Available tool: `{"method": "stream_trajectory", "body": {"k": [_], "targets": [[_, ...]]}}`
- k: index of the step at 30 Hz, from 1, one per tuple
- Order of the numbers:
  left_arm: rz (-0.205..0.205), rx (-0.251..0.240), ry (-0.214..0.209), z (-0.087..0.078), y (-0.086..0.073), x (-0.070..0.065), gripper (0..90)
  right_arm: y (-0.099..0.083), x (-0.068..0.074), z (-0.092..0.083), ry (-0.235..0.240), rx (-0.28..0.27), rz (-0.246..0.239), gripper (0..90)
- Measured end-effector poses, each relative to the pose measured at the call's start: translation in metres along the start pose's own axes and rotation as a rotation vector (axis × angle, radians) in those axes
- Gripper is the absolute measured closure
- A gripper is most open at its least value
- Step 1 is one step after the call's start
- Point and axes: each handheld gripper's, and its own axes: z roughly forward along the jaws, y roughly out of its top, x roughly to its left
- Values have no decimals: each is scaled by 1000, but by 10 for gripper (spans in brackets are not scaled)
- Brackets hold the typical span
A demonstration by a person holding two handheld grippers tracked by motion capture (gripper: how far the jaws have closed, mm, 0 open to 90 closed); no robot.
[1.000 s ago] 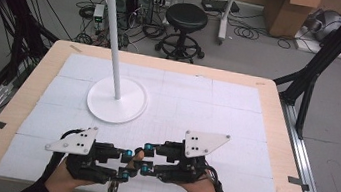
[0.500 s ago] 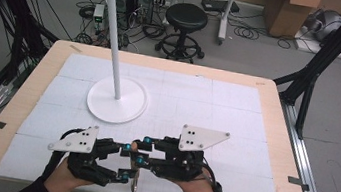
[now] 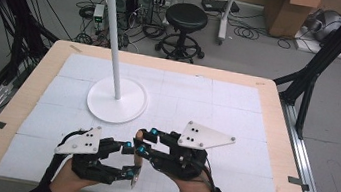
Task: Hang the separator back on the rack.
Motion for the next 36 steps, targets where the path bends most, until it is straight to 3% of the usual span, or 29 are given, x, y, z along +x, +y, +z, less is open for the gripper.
{"method": "stream_trajectory", "body": {"k": [13, 21, 22, 23, 25, 27, 30, 31, 32, 36], "targets": [[3, 36, 36, 1, -1, 0, 687, -6, 0, 2, -44, -17, 48, 701], [-3, 34, 15, 0, 0, 0, 700, -9, -1, 1, -26, -41, 76, 695], [-7, 35, 5, -1, 0, 0, 701, -9, -3, 1, -9, -43, 84, 679], [-12, 29, -4, -1, 1, 1, 702, -9, -4, 1, 16, -47, 92, 569], [-13, 17, -15, -2, 2, 1, 702, -9, -6, 0, 21, -71, 81, 346], [-11, 10, -44, -4, 3, 1, 702, -8, -10, -3, 61, -80, 43, 280], [-10, 0, -117, -5, 5, 0, 702, -9, -18, -9, 150, -61, -27, 270], [-2, 3, -146, -5, 7, -1, 702, -10, -20, -10, 186, -52, -32, 279], [3, 4, -161, -4, 7, -1, 702, -12, -23, -11, 255, -50, -38, 330], [13, 13, -233, -1, 8, -5, 702, -15, -28, -11, 372, -51, -52, 415]]}}
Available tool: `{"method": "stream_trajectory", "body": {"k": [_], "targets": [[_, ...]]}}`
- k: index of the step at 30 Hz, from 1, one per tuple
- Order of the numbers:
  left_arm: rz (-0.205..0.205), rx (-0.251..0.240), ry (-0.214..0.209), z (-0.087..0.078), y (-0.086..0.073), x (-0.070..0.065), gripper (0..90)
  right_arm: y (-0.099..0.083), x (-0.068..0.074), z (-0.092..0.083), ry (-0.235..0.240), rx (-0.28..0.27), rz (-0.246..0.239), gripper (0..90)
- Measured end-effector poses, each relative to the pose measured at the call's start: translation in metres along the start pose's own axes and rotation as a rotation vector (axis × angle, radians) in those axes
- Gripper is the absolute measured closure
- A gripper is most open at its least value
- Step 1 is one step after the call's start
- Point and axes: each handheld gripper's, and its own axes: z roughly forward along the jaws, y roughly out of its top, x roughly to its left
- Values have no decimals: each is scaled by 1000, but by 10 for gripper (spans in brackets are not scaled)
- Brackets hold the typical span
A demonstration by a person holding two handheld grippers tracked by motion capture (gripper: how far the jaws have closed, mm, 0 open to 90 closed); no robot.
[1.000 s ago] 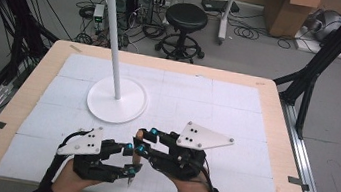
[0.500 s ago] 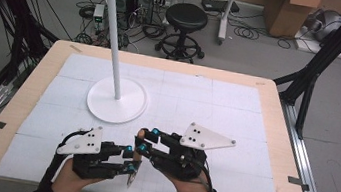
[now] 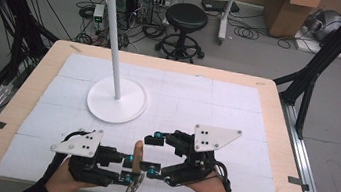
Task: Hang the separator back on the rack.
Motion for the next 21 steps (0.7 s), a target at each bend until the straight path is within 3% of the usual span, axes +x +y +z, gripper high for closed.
{"method": "stream_trajectory", "body": {"k": [3, 5, 10, 12, 15, 16, 17, 19, 21], "targets": [[8, 17, -26, 3, -1, -2, 701, -1, -1, 3, 86, -5, -15, 490], [9, 23, -30, 4, -1, -2, 702, -1, -2, 5, 113, 7, -25, 543], [16, 20, -38, 3, -1, -2, 701, -2, -2, 8, 131, 24, -36, 693], [19, 21, -34, 3, -1, -2, 701, -3, -3, 8, 133, 20, -31, 706], [9, 0, -13, 0, -1, 0, 700, -3, -2, 7, 109, -3, -31, 710], [0, -12, 12, -1, -1, 1, 696, -3, -2, 7, 90, -12, -24, 712], [-6, -19, 33, -2, -1, 1, 662, -3, -2, 7, 54, -18, -14, 713], [-17, -21, 98, -3, -2, 3, 501, -3, -3, 7, -14, -14, 6, 715], [-9, -27, 141, -3, -3, 4, 436, -4, -3, 8, -91, -20, 31, 715]]}}
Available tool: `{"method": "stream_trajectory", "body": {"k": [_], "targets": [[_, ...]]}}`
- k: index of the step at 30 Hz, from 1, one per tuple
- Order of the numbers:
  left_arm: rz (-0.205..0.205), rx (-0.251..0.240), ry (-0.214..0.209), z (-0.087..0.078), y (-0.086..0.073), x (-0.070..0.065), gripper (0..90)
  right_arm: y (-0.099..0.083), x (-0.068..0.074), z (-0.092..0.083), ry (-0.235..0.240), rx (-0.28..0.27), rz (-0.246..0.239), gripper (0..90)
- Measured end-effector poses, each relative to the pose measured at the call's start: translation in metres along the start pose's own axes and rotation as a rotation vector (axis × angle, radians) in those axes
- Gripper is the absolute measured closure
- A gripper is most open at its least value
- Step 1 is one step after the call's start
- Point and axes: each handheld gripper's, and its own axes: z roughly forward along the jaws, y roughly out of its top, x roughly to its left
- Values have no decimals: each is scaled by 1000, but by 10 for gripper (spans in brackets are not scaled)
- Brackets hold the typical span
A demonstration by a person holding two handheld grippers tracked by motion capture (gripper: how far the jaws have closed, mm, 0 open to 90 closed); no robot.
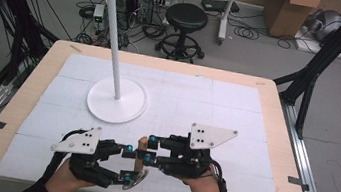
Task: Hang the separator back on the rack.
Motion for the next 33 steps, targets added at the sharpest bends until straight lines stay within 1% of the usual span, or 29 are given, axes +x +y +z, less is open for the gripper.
{"method": "stream_trajectory", "body": {"k": [1, 3, 5, 7, 8, 13, 15, 16, 17, 19, 20, 22, 25, 27, 31, 32, 33], "targets": [[2, 2, 24, 0, 0, 0, 427, 0, 0, 0, -32, -4, 11, 715], [15, 11, 79, 0, -1, -1, 425, 0, 1, 1, -124, -16, 45, 715], [20, 19, 139, 1, -1, -2, 426, 1, 4, 2, -193, -28, 62, 714], [28, 23, 172, 1, -1, -2, 426, 2, 8, 5, -249, -31, 69, 714], [29, 22, 178, 2, -1, -3, 427, 3, 10, 6, -277, -33, 74, 714], [42, 24, 237, 2, 2, -6, 448, 5, 19, 14, -355, -29, 71, 714], [45, 26, 237, 2, 2, -7, 481, 5, 23, 18, -377, -24, 62, 714], [43, 30, 240, 2, 2, -7, 508, 5, 24, 19, -383, -22, 61, 714], [40, 34, 239, 3, 2, -7, 512, 5, 24, 20, -384, -22, 62, 714], [36, 41, 230, 3, 2, -7, 552, 4, 24, 23, -378, -19, 68, 713], [33, 44, 224, 3, 2, -6, 559, 4, 24, 23, -377, -16, 65, 713], [30, 43, 203, 3, 2, -6, 619, 3, 25, 25, -374, -8, 66, 713], [25, 51, 204, 3, 1, -5, 659, 2, 24, 25, -367, -8, 69, 713], [21, 51, 204, 2, 1, -4, 714, 1, 24, 25, -364, -8, 73, 713], [13, 57, 204, 1, 1, -3, 724, 1, 25, 25, -364, -3, 74, 706], [12, 61, 204, 0, 1, -3, 725, 1, 24, 24, -359, -3, 75, 670], [7, 62, 202, 0, 1, -2, 725, 1, 23, 23, -347, -7, 78, 538]]}}
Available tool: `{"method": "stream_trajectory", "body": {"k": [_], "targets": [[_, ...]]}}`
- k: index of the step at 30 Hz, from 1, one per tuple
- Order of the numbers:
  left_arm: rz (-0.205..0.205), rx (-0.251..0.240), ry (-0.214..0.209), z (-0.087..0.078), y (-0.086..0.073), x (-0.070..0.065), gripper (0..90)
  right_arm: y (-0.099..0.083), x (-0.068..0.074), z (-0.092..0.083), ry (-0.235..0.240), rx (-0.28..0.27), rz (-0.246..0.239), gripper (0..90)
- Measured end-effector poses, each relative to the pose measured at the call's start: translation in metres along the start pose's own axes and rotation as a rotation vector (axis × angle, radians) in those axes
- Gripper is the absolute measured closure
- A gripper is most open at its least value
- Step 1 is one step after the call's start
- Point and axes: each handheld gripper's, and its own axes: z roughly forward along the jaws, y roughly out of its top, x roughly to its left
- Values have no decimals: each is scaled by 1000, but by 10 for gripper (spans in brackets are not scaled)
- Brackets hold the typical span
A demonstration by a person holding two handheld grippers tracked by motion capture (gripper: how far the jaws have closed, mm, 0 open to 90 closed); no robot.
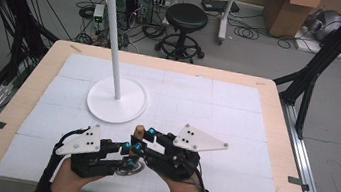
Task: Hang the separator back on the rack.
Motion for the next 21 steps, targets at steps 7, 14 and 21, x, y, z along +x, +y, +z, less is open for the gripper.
{"method": "stream_trajectory", "body": {"k": [7, 14, 21], "targets": [[-29, -18, 0, -5, 1, 8, 726, -2, -15, -36, -122, -49, -35, 232], [-58, -54, 32, -13, 16, 33, 726, -26, -47, -95, -327, 21, -133, 177], [-89, -88, 81, -16, 47, 65, 726, -47, -70, -118, -381, 86, -99, 175]]}}
